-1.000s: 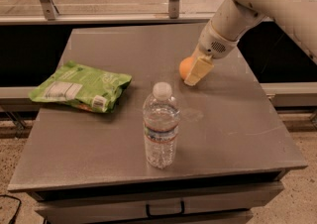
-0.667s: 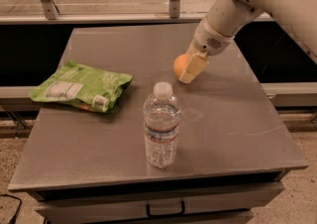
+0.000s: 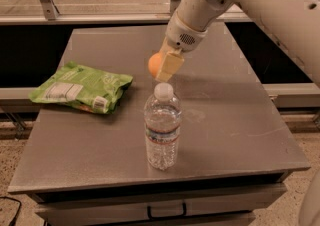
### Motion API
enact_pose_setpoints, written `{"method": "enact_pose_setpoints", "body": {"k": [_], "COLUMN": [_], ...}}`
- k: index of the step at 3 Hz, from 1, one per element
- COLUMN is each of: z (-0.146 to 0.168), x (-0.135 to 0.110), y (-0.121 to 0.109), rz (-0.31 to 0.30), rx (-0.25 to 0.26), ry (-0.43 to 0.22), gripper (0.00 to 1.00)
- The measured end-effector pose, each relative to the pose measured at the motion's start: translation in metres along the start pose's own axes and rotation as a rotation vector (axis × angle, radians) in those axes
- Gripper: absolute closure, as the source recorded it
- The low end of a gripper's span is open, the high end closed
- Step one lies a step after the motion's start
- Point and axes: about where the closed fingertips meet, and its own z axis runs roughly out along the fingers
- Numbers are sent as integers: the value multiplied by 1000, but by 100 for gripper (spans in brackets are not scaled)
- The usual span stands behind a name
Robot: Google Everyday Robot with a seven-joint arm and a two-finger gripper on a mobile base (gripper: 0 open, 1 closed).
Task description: Move orange near green rice chip bag
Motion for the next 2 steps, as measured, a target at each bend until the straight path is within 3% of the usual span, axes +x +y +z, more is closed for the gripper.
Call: {"method": "enact_pose_setpoints", "body": {"k": [1,2], "z": [14,27], "x": [-10,-14], "y": [6,13], "rz": [-24,-41], "rx": [-31,-50], "ry": [4,7], "gripper": [100,74]}}
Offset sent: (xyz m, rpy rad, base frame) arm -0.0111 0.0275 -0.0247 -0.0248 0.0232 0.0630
